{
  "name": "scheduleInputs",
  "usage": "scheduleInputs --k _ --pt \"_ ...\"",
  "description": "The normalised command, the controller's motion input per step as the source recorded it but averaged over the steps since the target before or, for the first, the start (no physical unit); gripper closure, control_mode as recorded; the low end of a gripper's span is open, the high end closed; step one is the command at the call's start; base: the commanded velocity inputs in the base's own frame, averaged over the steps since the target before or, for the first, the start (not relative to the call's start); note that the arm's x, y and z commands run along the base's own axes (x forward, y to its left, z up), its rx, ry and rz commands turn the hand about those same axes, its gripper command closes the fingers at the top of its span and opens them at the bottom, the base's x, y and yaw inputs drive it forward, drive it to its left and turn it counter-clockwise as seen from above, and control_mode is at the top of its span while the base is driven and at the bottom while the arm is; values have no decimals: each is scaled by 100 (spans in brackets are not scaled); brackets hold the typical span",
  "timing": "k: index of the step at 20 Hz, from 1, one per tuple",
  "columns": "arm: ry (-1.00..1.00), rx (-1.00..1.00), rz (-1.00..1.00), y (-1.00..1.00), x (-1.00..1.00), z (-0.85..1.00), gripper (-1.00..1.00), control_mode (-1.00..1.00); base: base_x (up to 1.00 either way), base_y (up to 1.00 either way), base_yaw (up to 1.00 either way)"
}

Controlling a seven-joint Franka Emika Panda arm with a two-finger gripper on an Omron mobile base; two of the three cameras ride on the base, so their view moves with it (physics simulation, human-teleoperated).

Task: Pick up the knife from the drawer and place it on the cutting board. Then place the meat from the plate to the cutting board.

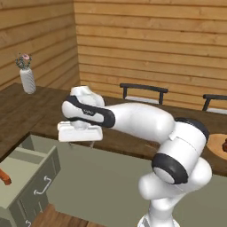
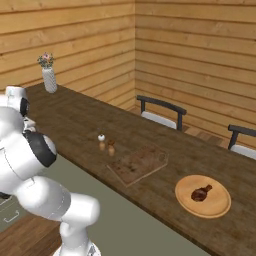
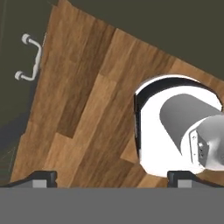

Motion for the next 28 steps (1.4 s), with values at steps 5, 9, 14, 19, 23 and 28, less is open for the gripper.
scheduleInputs --k 5,9,14,19,23,28 --pt "1 0 -19 100 -1 -33 -100 -100 0 0 0" --pt "0 -1 -21 92 1 -25 -100 -100 0 0 0" --pt "-1 -4 -9 32 3 -31 -100 -100 0 0 0" --pt "0 0 -3 3 8 -50 -100 -100 0 0 0" --pt "0 0 -1 5 14 -43 -100 -100 0 0 0" --pt "0 -7 -1 39 38 -48 -100 -100 0 0 0"
